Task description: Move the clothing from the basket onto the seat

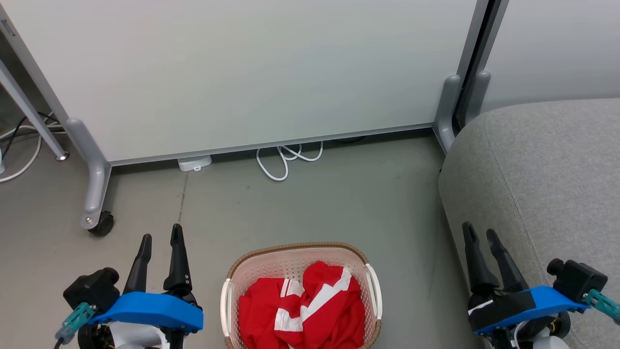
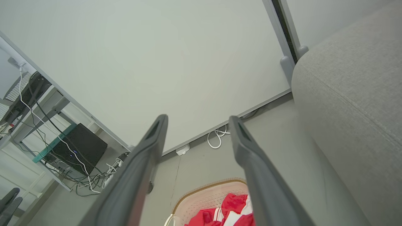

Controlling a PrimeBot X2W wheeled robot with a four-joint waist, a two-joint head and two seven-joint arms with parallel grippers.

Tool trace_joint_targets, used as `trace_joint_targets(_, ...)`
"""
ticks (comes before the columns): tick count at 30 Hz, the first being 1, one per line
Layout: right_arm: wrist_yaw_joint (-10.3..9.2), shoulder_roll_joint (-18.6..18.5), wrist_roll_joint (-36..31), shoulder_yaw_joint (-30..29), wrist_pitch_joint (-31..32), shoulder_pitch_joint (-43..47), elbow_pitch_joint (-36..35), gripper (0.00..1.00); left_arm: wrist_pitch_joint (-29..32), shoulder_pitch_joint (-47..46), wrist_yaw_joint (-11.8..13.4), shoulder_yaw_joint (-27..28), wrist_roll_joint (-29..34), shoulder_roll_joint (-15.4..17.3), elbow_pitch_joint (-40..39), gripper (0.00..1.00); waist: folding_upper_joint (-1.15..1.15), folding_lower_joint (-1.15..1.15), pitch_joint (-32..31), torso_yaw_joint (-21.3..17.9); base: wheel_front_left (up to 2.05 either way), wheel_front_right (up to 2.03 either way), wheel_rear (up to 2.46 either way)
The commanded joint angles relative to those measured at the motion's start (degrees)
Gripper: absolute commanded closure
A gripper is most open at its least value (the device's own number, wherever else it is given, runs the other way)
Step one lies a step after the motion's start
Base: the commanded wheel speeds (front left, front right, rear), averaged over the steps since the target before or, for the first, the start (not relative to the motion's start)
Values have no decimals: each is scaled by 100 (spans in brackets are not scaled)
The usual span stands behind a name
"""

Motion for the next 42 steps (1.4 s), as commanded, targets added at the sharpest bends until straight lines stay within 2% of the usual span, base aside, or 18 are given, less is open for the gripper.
trace_joint_targets(1, 9, -38, -155, 27, -62, -61, -45, 0, -62, -135, 24, -24, 150, 44, -44, 0, 0, 0, 0, 0, 0, 0, 0)
trace_joint_targets(42, 14, -46, -2316, 319, -611, -54, -1, 0, -608, -117, 126, -372, 2417, 42, -54, 0, 0, 0, -14, 36, 0, 0, 0)
